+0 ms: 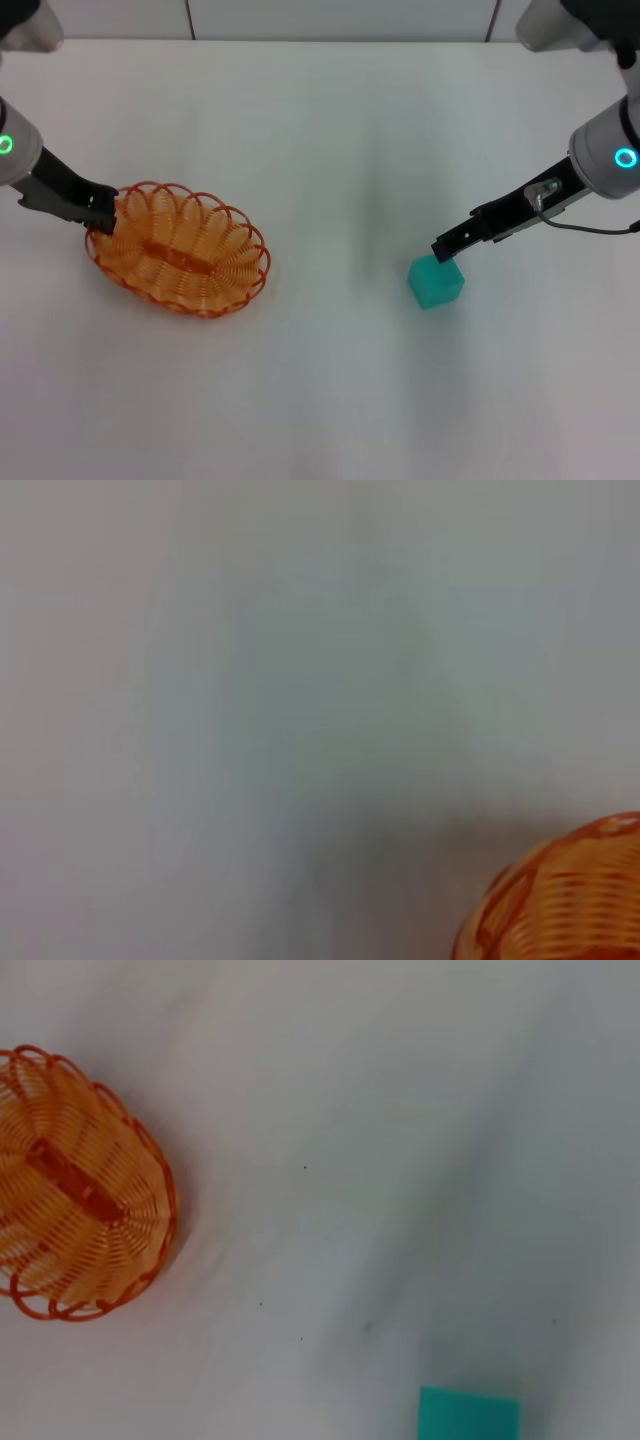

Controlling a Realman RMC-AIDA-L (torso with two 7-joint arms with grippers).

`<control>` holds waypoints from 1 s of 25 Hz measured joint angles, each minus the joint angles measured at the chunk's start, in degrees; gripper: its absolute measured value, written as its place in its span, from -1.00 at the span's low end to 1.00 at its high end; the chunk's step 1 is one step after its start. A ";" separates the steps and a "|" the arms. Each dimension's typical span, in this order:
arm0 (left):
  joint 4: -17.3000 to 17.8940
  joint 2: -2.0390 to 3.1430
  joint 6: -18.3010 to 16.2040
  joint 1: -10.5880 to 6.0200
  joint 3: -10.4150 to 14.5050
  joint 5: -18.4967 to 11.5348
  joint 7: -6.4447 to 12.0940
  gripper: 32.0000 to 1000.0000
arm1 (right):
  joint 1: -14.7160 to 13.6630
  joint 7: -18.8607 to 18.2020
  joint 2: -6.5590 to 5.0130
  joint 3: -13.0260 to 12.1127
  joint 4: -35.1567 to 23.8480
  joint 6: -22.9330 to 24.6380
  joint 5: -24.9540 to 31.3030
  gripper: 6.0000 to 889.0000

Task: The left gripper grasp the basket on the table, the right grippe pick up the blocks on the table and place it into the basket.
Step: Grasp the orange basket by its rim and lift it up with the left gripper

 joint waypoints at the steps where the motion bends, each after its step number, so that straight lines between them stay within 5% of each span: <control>1: 4.86 -0.69 -3.76 0.80 -0.39 -0.54 -0.22 -0.79 | 0.00 0.00 0.00 0.01 0.00 -0.06 0.00 0.99; 13: 18.66 -1.22 -15.93 2.67 -0.82 -10.61 -5.04 -0.88 | 0.09 0.00 -0.09 0.03 0.59 -0.72 0.00 0.99; 14: 21.81 -1.29 -17.79 3.25 -0.70 -12.84 -7.07 -0.88 | 0.10 0.00 -0.09 0.03 0.67 -0.77 0.00 0.99; 17: 25.15 -1.37 -19.36 4.07 -0.20 -15.01 -9.29 -0.88 | 0.11 0.00 -0.09 0.03 1.18 -1.04 0.00 0.99; 25: 28.41 -1.54 -21.49 4.96 2.22 -19.11 -12.31 -0.88 | 0.75 0.00 -0.24 0.03 4.00 -2.43 -0.01 0.99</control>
